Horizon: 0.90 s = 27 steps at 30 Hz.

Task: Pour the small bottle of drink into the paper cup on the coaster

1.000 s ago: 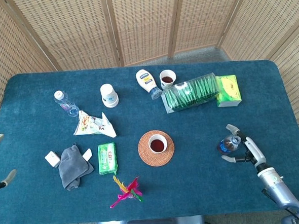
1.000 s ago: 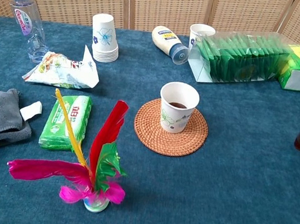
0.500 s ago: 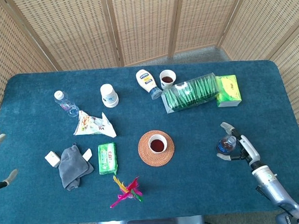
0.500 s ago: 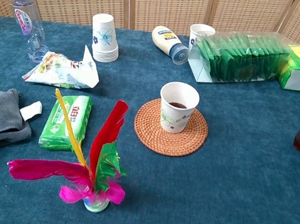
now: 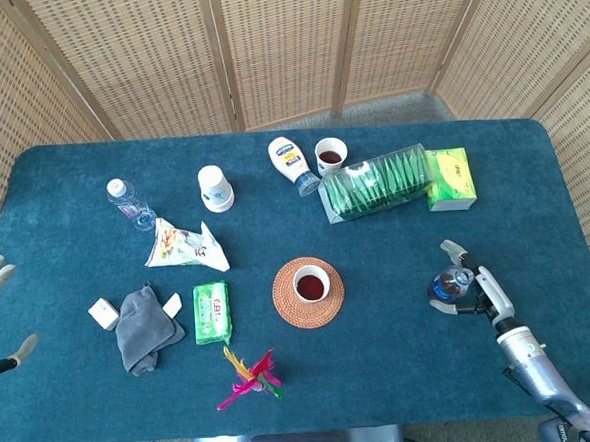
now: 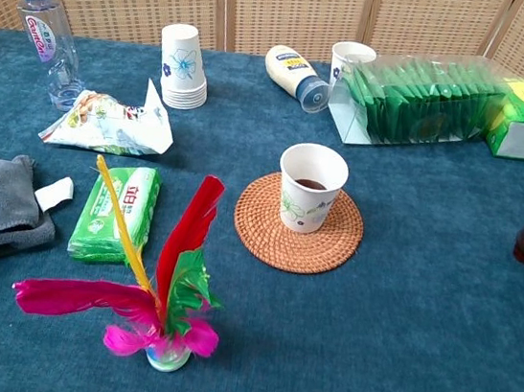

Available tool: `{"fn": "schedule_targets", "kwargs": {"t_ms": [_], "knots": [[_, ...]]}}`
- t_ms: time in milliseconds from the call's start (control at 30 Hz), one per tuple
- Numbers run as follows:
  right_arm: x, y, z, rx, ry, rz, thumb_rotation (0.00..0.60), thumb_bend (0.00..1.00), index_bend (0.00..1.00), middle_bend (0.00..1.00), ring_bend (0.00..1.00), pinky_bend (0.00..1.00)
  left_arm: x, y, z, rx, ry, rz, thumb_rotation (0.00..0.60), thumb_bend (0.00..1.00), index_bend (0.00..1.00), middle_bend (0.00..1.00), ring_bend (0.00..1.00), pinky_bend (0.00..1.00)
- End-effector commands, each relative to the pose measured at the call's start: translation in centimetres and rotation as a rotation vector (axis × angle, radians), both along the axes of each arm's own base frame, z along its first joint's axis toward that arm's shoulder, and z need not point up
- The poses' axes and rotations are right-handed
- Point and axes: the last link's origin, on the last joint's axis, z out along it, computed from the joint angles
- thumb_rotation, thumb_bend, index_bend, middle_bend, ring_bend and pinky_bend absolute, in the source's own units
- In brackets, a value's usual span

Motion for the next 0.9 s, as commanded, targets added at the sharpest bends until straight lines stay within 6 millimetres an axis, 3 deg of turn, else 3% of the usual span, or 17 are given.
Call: {"fn": "schedule_targets", "kwargs": {"t_ms": [33,233,333,533,733,900], "knots": [[-0.1,-0.2,-0.1,-0.015,-0.010,-0.009,0.600,0.18,0.05,0.07,0.00,0.09,0.0,0.0,0.0,-0.001,0.000,0.001,0.600,0.33,0.00,0.00,0.00,0.00],[-0.4,-0.3,-0.3,-0.042,-0.015,-0.027,0.600,0.33,0.27,0.27,0.02,0.22,0.0,0.0,0.0,0.000,-0.001,0.002,0.600,0.33,0.00,0.00,0.00,0.00],[-0.5,-0.2,-0.5,-0.047,-0.010,-0.031,0.600,0.43,0.35,0.38,0.09,0.32,0.0,0.0,0.0,-0.001,-0.002,0.000,0.600,0.33,0.00,0.00,0.00,0.00],[-0.5,-0.2,-0.7,-0.079,-0.007,-0.034,0.600,0.65,0.46,0.50,0.21,0.53,0.0,-0.1,0.1,-0.002,-0.007,-0.002,0.600,0.33,0.00,0.00,0.00,0.00],[0.8,0.1,-0.7,-0.113,0.008,0.013,0.600,0.74,0.49,0.53,0.26,0.62,0.0,0.0,0.2,-0.002,-0.014,-0.002,0.600,0.33,0.00,0.00,0.00,0.00],[3.6,0.6,-1.0,-0.091,0.046,0.113,0.600,0.75,0.49,0.53,0.27,0.63,0.1,-0.1,0.1,-0.011,-0.021,-0.010,0.600,0.33,0.00,0.00,0.00,0.00]]}}
